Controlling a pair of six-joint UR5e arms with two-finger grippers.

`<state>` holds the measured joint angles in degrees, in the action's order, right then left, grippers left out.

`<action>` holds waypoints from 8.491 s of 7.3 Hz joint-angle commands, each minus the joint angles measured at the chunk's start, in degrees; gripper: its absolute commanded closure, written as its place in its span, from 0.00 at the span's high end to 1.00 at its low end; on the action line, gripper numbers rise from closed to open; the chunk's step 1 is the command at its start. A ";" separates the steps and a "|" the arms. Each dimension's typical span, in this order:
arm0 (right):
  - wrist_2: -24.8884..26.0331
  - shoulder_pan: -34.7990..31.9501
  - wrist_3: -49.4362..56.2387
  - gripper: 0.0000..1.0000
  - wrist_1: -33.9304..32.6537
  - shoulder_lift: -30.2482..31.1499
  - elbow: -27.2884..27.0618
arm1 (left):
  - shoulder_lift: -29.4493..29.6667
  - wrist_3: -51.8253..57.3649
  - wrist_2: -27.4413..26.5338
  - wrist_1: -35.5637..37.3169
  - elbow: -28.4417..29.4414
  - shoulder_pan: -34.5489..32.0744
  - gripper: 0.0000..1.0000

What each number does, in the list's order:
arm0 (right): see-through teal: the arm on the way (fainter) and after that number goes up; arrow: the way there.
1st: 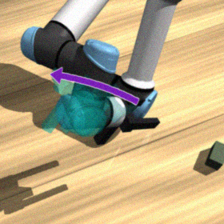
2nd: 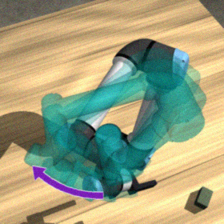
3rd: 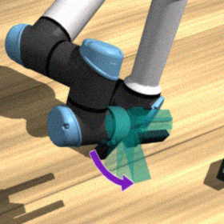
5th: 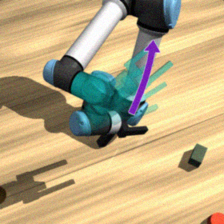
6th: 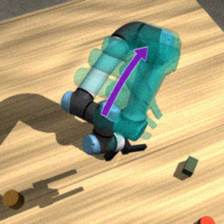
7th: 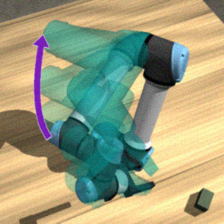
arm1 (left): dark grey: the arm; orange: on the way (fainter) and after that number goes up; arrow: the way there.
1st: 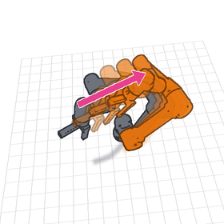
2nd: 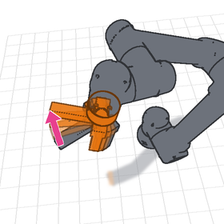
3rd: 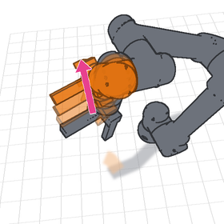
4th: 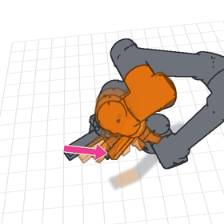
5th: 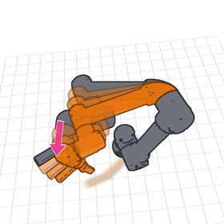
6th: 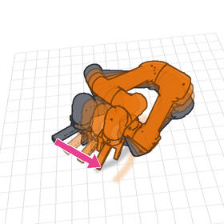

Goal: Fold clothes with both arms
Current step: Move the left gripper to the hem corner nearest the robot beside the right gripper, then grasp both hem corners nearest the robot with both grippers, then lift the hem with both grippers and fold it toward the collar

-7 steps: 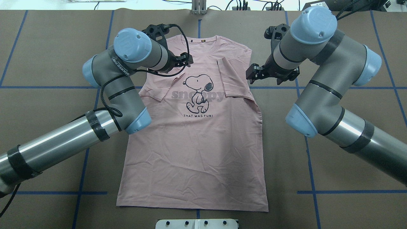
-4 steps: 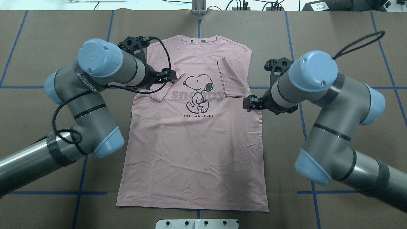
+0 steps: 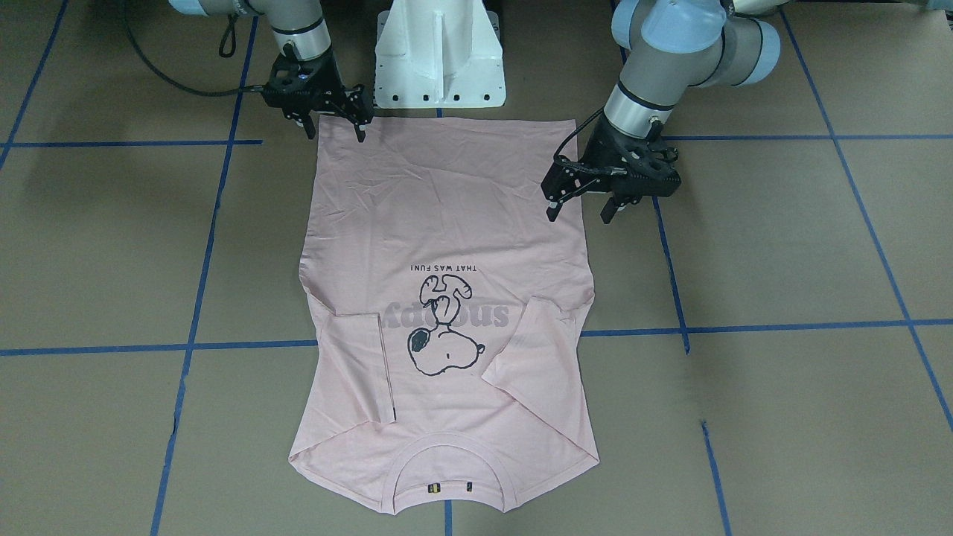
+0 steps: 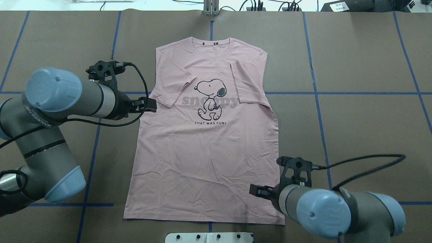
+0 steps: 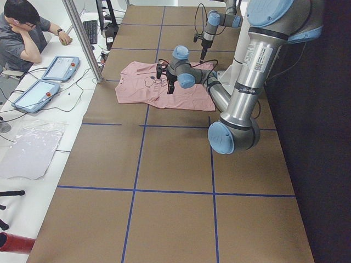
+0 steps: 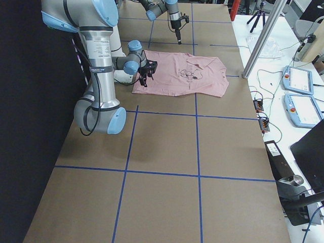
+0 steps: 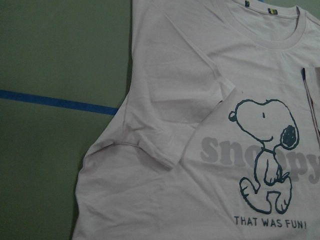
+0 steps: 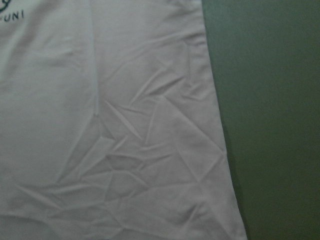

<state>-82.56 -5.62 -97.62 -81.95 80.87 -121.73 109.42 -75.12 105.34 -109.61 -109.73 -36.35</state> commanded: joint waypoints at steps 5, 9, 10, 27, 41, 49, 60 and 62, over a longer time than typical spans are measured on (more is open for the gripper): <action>3.20 5.53 -2.40 1.00 0.47 3.33 1.39 | -0.96 1.21 0.21 0.10 -0.92 0.14 1.00; 0.13 5.54 -2.49 0.91 0.56 2.71 2.46 | -0.87 1.29 0.39 0.01 -0.84 0.14 1.00; -0.05 5.36 -2.49 0.64 0.56 2.71 2.11 | -0.79 1.30 0.39 0.10 -0.92 0.14 1.00; -2.25 3.08 -2.22 0.00 0.56 3.24 -3.17 | -15.20 -25.07 -18.24 0.18 -8.31 28.87 1.00; -2.77 2.90 -2.22 0.00 0.56 3.76 -4.92 | -15.29 -24.54 -17.63 6.31 -13.11 30.81 0.00; -10.25 9.66 -2.14 0.00 -0.14 13.78 -21.01 | -15.20 -26.20 -15.61 20.22 -29.13 37.99 0.00; -12.09 -28.02 23.00 0.00 0.47 -9.11 4.61 | 3.57 -1.52 -8.84 18.65 -6.52 4.29 0.00; -12.09 -31.97 25.35 0.00 0.56 -14.33 12.27 | 7.55 -1.52 -8.75 5.97 7.36 -0.63 0.00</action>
<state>-94.65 -34.92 -74.21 -81.41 69.46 -113.95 114.61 -76.78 96.52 -96.19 -110.76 -33.89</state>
